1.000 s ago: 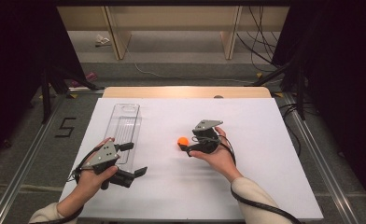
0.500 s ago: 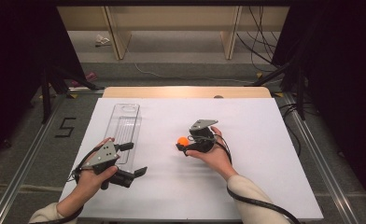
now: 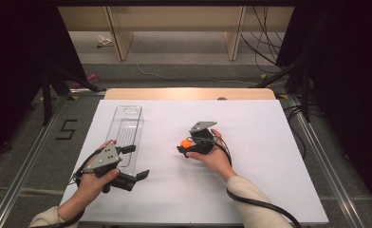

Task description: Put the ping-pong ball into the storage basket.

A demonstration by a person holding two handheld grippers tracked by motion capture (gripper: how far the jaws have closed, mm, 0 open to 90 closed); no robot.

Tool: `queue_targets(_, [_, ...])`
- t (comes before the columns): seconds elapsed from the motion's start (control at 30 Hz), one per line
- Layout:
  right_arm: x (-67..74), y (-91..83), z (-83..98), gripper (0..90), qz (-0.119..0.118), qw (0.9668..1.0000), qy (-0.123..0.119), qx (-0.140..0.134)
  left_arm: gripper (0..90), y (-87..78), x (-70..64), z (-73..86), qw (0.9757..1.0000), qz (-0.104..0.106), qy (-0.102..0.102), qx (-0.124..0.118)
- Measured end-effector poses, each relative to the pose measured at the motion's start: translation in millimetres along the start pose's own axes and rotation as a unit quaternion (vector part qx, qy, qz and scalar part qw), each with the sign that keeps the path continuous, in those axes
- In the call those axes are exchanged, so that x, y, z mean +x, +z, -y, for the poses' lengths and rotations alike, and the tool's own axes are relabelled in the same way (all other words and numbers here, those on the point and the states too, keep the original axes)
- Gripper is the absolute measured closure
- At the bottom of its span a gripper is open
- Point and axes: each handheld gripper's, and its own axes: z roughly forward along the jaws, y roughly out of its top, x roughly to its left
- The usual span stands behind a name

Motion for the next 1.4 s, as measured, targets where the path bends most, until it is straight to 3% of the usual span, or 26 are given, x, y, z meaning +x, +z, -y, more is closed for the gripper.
queue_targets(0.37, [1.0,5.8,1.5,21.3,-0.001,1.0,-0.003,0.009,2.0,0.0,-0.2,-0.1,1.0,0.001,0.001,-0.001])
queue_targets(1.4, [3.2,11.4,3.0,48.8,-0.013,0.9996,-0.013,0.021,2.1,-0.1,-0.5,-0.1,1.0,0.003,0.0,-0.001])
